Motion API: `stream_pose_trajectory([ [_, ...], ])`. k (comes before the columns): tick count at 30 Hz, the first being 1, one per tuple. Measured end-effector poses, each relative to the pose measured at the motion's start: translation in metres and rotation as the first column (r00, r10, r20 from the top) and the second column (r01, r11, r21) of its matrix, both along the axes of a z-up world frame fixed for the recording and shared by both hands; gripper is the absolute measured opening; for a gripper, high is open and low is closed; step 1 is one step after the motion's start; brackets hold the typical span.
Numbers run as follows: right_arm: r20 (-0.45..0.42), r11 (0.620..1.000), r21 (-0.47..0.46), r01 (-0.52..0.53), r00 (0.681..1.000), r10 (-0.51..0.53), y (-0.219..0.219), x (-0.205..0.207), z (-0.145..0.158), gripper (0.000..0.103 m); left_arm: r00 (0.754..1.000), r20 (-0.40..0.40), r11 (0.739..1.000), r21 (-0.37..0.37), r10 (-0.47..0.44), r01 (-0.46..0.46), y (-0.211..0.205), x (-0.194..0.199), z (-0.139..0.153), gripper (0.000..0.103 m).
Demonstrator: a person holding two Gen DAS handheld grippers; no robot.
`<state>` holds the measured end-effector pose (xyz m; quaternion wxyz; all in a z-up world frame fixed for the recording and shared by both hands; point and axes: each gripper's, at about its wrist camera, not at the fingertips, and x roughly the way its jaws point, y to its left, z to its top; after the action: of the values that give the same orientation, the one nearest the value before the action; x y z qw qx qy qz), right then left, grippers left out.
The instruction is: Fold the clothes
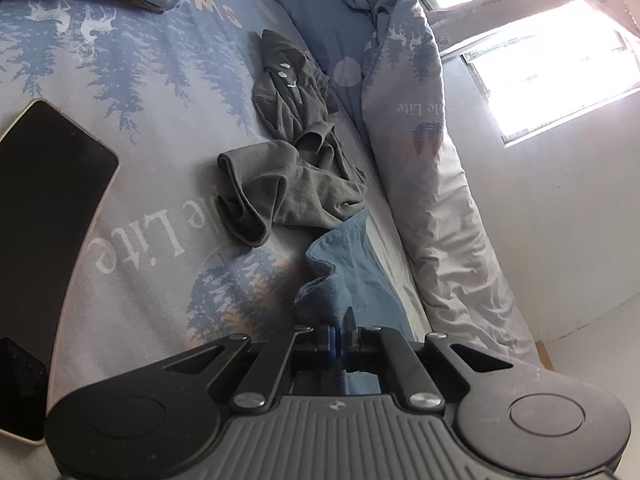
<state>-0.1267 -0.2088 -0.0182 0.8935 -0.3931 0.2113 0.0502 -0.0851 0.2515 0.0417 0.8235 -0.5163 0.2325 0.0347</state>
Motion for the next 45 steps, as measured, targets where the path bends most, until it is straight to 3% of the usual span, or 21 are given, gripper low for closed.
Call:
stream_pose_trajectory([
  [5, 0.023, 0.995, -0.099, -0.012, 1.0, 0.014, -0.016, -0.003, -0.003, 0.089, 1.0, -0.004, 1.0, -0.003, 0.012, -0.012, 0.0, 0.0, 0.0, 0.0],
  [14, 0.023, 0.983, -0.183, -0.003, 1.0, 0.007, -0.034, -0.005, -0.009, 0.085, 0.999, -0.002, 0.999, -0.021, 0.035, -0.035, 0.0, -0.003, -0.005, 0.0],
  [16, -0.001, 0.986, -0.165, -0.005, 1.0, 0.005, -0.04, -0.003, -0.008, 0.072, 0.999, -0.002, 0.999, -0.028, 0.038, -0.038, -0.001, -0.003, -0.006, 0.0],
  [18, -0.048, 0.992, -0.128, -0.009, 0.999, 0.003, -0.045, 0.001, -0.009, 0.031, 0.999, -0.001, 0.998, -0.043, 0.04, -0.041, -0.001, -0.003, -0.007, 0.0],
  [21, -0.073, 0.987, -0.156, -0.041, 0.997, 0.03, -0.041, 0.002, -0.017, 0.02, 0.999, 0.003, 0.998, -0.046, 0.037, -0.037, -0.002, -0.002, -0.007, 0.0],
  [29, 0.005, 0.964, -0.265, -0.029, 0.999, 0.032, -0.034, -0.005, -0.027, 0.017, 0.999, 0.0, 0.998, -0.047, 0.041, -0.041, -0.004, -0.003, -0.008, 0.0],
  [34, 0.094, 0.925, -0.379, -0.009, 0.994, 0.048, -0.025, -0.017, -0.038, 0.028, 0.999, -0.018, 0.998, -0.05, 0.044, -0.045, -0.004, -0.005, -0.013, 0.0],
  [45, 0.073, 0.876, -0.467, -0.119, 0.982, 0.173, -0.023, -0.02, -0.048, 0.027, 1.0, -0.02, 0.999, -0.04, 0.02, -0.02, -0.005, -0.003, -0.011, 0.0],
])
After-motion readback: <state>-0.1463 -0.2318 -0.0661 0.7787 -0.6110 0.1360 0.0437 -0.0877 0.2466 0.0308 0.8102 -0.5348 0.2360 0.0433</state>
